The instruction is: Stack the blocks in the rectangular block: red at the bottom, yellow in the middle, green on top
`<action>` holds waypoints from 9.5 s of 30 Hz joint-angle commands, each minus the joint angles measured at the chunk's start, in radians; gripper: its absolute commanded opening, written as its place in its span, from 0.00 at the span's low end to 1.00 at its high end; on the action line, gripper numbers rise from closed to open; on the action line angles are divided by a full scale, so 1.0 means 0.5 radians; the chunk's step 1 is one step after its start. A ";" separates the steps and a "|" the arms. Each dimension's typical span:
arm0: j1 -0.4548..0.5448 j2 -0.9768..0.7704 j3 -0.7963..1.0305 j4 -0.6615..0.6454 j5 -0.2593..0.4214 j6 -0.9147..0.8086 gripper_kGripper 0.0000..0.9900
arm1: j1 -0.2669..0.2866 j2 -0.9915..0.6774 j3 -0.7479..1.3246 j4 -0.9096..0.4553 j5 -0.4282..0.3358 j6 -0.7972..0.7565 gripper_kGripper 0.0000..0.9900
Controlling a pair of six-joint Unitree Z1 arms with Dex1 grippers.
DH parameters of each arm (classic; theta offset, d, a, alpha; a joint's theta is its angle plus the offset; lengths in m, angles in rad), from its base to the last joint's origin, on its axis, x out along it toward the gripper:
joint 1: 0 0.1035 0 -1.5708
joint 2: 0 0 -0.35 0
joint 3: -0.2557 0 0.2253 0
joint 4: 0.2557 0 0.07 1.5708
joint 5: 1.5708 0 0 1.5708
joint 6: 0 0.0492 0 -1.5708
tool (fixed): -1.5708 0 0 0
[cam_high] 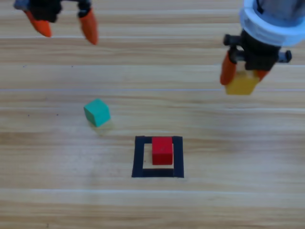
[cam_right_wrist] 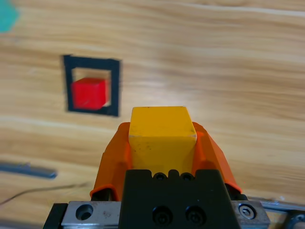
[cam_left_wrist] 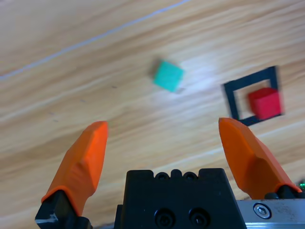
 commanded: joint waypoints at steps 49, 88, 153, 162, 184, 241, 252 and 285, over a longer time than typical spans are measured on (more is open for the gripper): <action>0.777 0.193 0.186 0.010 -0.144 0.724 1.00 | 0.376 1.186 -1.219 0.471 0.106 0.421 0.10; 0.724 0.215 0.211 0.007 -0.157 0.604 1.00 | 0.379 1.180 -1.222 0.474 0.020 0.387 1.00; -0.040 0.540 0.637 -0.607 0.024 0.374 0.97 | 0.339 -1.041 1.763 -1.698 0.139 -1.438 1.00; -0.104 0.555 0.668 -0.643 0.024 0.432 0.97 | 0.339 -1.072 1.788 -1.698 0.139 -1.426 1.00; -0.110 0.700 0.683 -0.735 0.073 0.469 0.94 | 0.339 -1.081 1.806 -1.698 0.142 -1.426 1.00; -0.708 0.439 -0.001 0.022 -0.055 -1.415 0.00 | 0.339 -1.081 1.825 -1.698 0.146 -1.429 1.00; -0.748 0.583 -0.080 0.022 -0.052 -1.356 0.00 | 0.339 -1.081 1.831 -1.698 0.149 -1.429 1.00; -0.819 0.703 -0.179 0.022 -0.062 -1.221 0.00 | 0.339 -1.072 1.837 -1.698 0.164 -1.438 1.00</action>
